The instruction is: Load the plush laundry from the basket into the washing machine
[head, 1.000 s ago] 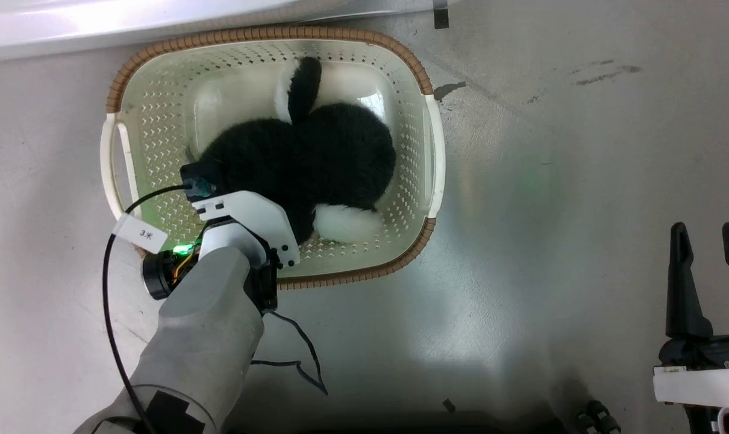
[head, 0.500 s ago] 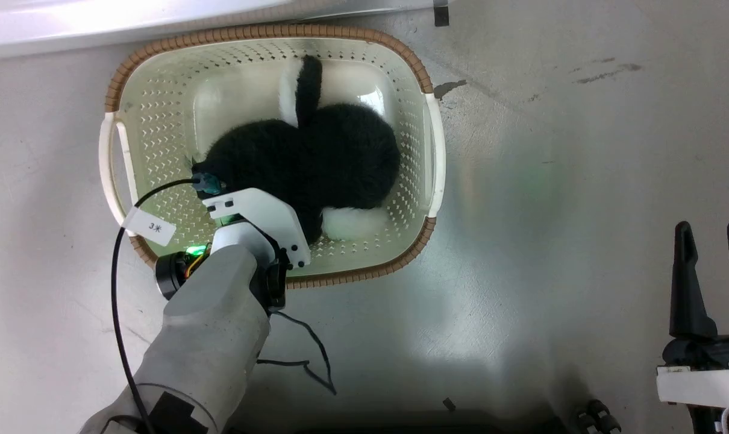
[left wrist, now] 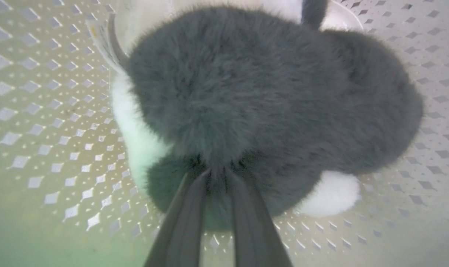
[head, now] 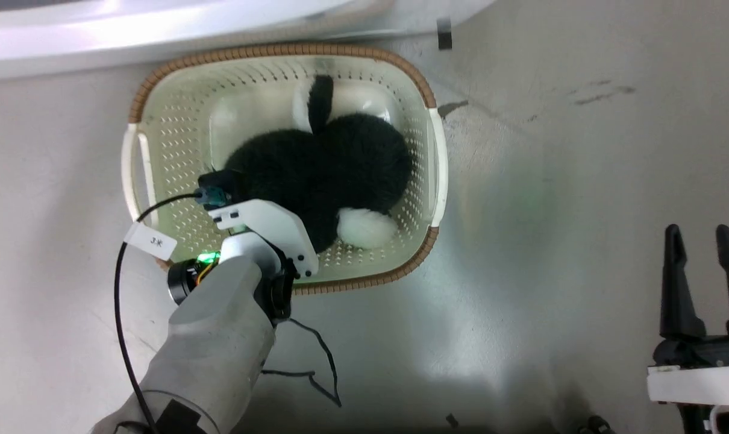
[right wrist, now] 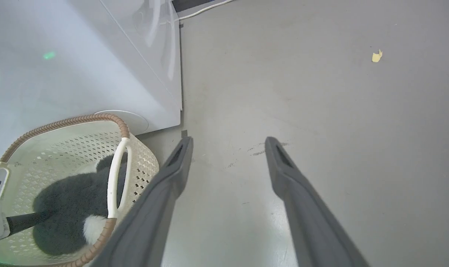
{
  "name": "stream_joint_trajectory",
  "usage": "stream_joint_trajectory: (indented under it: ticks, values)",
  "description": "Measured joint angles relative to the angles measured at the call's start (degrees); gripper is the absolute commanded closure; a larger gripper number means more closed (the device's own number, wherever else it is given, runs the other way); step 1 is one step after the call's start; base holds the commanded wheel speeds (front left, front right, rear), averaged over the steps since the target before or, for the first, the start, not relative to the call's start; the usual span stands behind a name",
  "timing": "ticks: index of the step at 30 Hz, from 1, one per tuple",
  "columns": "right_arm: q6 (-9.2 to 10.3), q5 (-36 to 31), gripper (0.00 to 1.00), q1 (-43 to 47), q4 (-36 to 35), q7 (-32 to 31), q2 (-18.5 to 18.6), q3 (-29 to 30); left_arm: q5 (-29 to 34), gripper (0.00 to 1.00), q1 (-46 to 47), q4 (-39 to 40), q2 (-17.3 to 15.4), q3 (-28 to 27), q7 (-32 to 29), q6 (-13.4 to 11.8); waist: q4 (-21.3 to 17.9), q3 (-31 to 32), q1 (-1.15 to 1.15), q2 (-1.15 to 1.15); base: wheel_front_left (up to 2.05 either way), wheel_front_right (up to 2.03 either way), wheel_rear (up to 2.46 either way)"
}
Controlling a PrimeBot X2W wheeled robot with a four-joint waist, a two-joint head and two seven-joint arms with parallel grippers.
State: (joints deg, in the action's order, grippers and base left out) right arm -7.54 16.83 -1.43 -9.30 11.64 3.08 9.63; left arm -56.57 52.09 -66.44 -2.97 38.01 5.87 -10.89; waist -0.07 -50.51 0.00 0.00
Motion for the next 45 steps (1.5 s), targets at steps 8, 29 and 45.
stream_joint_trajectory:
  ticks: [8, 29, 45]
  values:
    - [0.0, 0.4, 0.0, -1.75, 3.9, 0.44, 0.03, -2.66, -0.57, 1.0, -1.39, -1.72, 0.21, 1.15, 2.38, 3.46, 0.27, 5.6, 0.0, 0.0, 0.0, 0.0, 0.0]
    - [0.01, 0.41, 0.0, -1.56, 13.93, 2.13, -0.02, -5.64, -1.01, 1.0, -8.88, -2.92, 0.16, 2.99, 7.26, 9.59, 2.73, 26.16, -0.01, 0.0, 0.0, 0.0, 0.0]
    - [0.01, 3.47, 0.0, 4.6, 17.83, 2.68, -0.07, -5.99, 4.34, 1.0, -21.69, 15.05, -4.33, -3.36, 8.75, 6.06, 6.93, 41.88, -0.02, 0.0, 0.0, 0.0, 0.0]
